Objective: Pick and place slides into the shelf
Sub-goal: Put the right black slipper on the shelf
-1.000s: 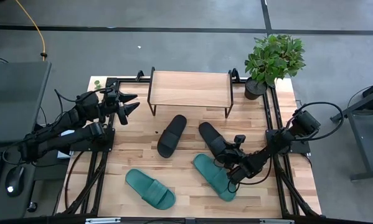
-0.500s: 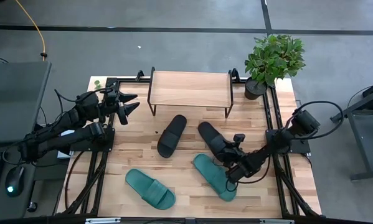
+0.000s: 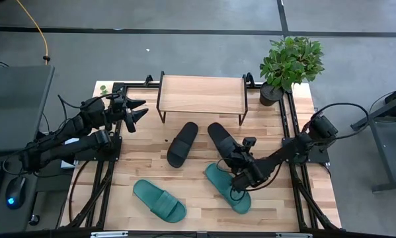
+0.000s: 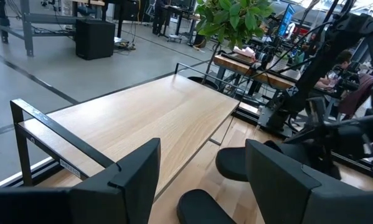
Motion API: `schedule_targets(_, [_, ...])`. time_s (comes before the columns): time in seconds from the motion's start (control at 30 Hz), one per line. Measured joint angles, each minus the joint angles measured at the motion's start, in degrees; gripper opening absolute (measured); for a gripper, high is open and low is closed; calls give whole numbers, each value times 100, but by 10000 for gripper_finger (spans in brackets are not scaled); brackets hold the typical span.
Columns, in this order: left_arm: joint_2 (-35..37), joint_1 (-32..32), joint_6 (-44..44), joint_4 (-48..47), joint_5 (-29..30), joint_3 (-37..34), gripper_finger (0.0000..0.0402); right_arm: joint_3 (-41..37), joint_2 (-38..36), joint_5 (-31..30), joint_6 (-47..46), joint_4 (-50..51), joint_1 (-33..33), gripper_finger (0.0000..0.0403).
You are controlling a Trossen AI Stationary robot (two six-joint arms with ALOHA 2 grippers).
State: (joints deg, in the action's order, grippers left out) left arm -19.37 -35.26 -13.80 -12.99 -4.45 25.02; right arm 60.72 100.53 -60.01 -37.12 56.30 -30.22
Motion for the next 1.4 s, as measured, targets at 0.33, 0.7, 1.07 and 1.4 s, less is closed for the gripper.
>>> schedule_targets(0.33, [1, 1, 0, 0, 0, -2, 216, 792, 2, -198, -44, 717, -2, 0])
schedule_targets(0.7, [0, 1, 0, 0, 2, -2, 216, 1413, 0, -514, -677, 1849, 37, 0])
schedule_targets(1.07, [0, 2, 0, 0, 2, 0, 216, 1629, -14, -646, -1508, 3080, 444, 0])
schedule_targets(1.4, [1, 1, 0, 7, 4, -2, 216, 1631, -653, -1053, -1416, 3225, 912, 0])
